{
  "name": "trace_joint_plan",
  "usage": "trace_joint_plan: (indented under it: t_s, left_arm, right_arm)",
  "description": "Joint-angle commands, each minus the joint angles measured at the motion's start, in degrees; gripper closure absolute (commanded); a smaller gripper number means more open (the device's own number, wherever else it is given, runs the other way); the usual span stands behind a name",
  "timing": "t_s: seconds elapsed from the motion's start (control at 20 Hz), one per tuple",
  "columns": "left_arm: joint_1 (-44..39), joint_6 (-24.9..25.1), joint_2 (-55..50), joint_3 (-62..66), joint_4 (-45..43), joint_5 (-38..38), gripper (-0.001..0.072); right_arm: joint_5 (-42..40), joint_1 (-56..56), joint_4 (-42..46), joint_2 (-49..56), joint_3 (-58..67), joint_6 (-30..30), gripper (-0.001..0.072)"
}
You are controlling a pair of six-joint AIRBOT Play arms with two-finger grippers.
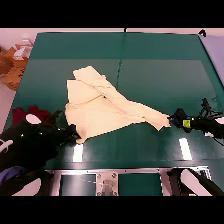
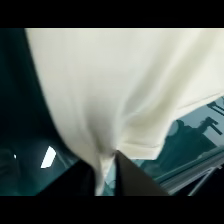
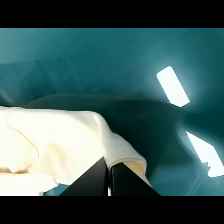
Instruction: Fold the shirts.
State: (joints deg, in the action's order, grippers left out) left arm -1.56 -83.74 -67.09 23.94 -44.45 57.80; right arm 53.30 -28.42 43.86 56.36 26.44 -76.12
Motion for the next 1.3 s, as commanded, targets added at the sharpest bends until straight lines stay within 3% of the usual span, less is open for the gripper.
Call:
trace_joint_plan:
  t_s: [0.0,0.25,0.45,0.6,0.8,1.0,1.25]
  left_arm:
    - [-2.0,3.1,0.2,0.4,0.9,-1.4,0.0681]
    - [-2.0,3.3,0.6,20.9,-3.7,9.2,0.0681]
    - [-2.0,2.5,0.6,52.4,-3.5,16.9,0.0681]
    - [-2.0,1.3,0.6,79.4,-3.6,16.7,0.0682]
    - [-2.0,1.4,1.4,107.7,-5.4,9.3,0.0682]
    - [-2.0,4.1,9.3,104.1,-9.6,0.2,0.0681]
    - [-2.0,3.6,12.5,95.7,-21.3,-0.3,0.0681]
  right_arm:
    - [0.4,0.0,-0.5,0.0,0.5,0.3,0.0700]
    - [9.3,0.0,-12.9,-1.6,10.4,5.3,0.0700]
    - [11.6,-1.2,-24.0,-7.6,31.2,4.2,0.0700]
    - [9.5,-5.2,-25.4,-10.3,49.2,1.5,0.0700]
    - [2.3,-13.3,-25.4,-13.3,68.8,-1.5,0.0700]
    - [-3.5,-16.1,-22.9,-15.6,79.1,-1.4,0.0699]
    - [-3.2,-16.1,-18.7,-15.8,77.5,-1.4,0.0700]
